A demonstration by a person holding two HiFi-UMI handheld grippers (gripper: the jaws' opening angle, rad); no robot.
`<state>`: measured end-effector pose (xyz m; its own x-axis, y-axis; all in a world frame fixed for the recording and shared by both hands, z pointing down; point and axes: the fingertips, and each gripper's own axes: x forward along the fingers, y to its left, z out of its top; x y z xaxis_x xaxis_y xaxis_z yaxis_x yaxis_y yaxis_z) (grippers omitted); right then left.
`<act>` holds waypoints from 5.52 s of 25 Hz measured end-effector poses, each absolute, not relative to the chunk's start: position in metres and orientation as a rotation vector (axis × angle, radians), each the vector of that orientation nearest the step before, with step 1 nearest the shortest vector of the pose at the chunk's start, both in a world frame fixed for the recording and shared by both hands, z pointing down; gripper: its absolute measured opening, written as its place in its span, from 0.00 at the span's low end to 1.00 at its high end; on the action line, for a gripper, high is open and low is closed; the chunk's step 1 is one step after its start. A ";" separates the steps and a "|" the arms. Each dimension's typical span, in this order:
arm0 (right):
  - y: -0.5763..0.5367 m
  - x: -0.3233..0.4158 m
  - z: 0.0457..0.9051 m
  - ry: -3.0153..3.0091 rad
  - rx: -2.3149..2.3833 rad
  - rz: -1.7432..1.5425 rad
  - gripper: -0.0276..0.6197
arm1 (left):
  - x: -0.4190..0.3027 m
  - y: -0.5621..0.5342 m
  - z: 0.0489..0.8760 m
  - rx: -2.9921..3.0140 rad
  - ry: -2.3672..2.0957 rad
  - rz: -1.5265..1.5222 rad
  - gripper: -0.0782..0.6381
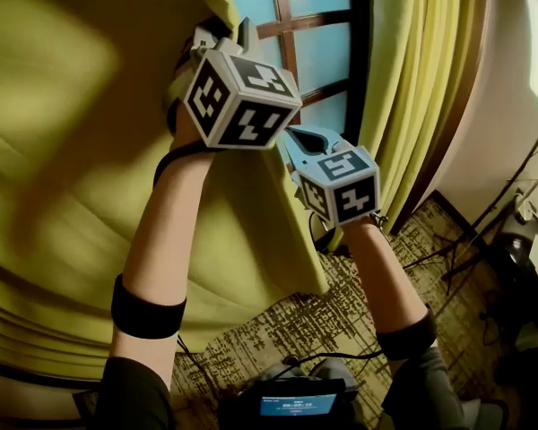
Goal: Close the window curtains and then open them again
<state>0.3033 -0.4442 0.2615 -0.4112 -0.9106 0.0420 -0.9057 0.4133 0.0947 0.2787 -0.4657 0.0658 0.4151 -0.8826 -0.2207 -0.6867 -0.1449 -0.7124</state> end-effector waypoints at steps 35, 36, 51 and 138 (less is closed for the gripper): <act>-0.301 0.292 0.380 -2.827 0.950 0.160 0.06 | 0.096 -0.248 0.310 -2.040 2.167 -0.563 0.35; -0.297 0.293 0.388 -2.817 0.958 0.169 0.06 | 0.093 -0.240 0.323 -2.062 2.175 -0.557 0.35; -0.219 0.219 0.494 -2.625 0.983 0.319 0.06 | 0.011 -0.164 0.459 -2.411 2.219 -0.555 0.11; -0.317 0.592 0.502 -2.319 1.677 0.355 0.06 | 0.436 -0.322 0.457 -2.962 1.230 -0.492 0.11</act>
<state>0.5916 -0.3171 0.5019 -0.3017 -0.8885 0.3458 -0.9512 0.3050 -0.0461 0.4355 -0.3224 0.4567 0.6674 -0.6747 0.3151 -0.7059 -0.7080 -0.0209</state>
